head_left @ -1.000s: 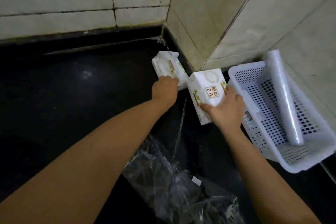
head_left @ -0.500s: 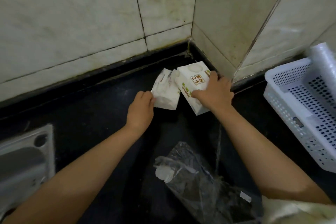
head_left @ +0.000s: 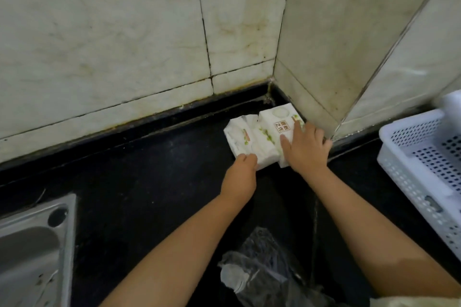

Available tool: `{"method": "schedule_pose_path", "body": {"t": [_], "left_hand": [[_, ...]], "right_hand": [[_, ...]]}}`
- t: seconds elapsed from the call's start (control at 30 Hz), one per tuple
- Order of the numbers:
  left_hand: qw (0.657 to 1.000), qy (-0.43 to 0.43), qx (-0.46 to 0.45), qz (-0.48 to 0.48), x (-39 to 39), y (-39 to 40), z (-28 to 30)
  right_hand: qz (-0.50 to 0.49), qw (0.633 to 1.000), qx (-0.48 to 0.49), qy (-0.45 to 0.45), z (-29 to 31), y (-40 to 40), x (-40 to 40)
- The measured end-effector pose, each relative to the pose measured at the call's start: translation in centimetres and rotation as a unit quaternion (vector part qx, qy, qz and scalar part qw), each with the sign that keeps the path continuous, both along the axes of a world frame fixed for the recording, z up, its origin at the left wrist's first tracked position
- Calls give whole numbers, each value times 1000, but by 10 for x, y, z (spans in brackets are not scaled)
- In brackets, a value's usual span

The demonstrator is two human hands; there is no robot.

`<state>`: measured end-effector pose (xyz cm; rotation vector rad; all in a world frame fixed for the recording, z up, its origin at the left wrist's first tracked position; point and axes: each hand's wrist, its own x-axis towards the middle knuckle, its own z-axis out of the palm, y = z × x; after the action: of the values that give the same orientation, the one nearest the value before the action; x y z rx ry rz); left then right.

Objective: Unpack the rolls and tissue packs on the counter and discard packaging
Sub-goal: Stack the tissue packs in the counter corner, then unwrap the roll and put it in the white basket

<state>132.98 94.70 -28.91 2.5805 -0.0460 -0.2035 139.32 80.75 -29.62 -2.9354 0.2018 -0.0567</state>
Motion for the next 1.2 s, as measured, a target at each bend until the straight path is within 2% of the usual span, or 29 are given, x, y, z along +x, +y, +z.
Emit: {"method": "schedule_pose_path", "body": {"t": [0.1, 0.2, 0.37, 0.47, 0.53, 0.63, 0.8, 0.9, 1.07, 1.2], "left_hand": [[997, 40, 29, -57, -3, -6, -4], [994, 59, 56, -67, -4, -6, 1], [981, 115, 147, -43, -15, -7, 42], [965, 60, 220, -132, -54, -30, 81], [936, -18, 264, -234, -97, -54, 104], [896, -111, 268, -336, -175, -86, 128], [826, -178, 277, -459, -297, -130, 135], [773, -184, 265, -546, -376, -171, 135], [720, -155, 183, -651, -523, -223, 124], [668, -139, 180, -709, -619, -254, 108]], "right_hand": [[53, 998, -21, -10, 3, -16, -16], [81, 996, -13, 18, 12, -32, -43], [55, 995, -12, 87, 57, -53, -101], [17, 997, -34, 70, 91, -62, -151], [-23, 997, -48, 50, 115, -66, -197], [-106, 992, -61, 31, 144, -80, -285], [-235, 968, -78, 43, 172, -127, -461], [-327, 942, -58, 47, 177, -144, -573], [-446, 890, -14, 92, 175, -155, -743], [-525, 847, 7, 87, 176, -163, -856]]}}
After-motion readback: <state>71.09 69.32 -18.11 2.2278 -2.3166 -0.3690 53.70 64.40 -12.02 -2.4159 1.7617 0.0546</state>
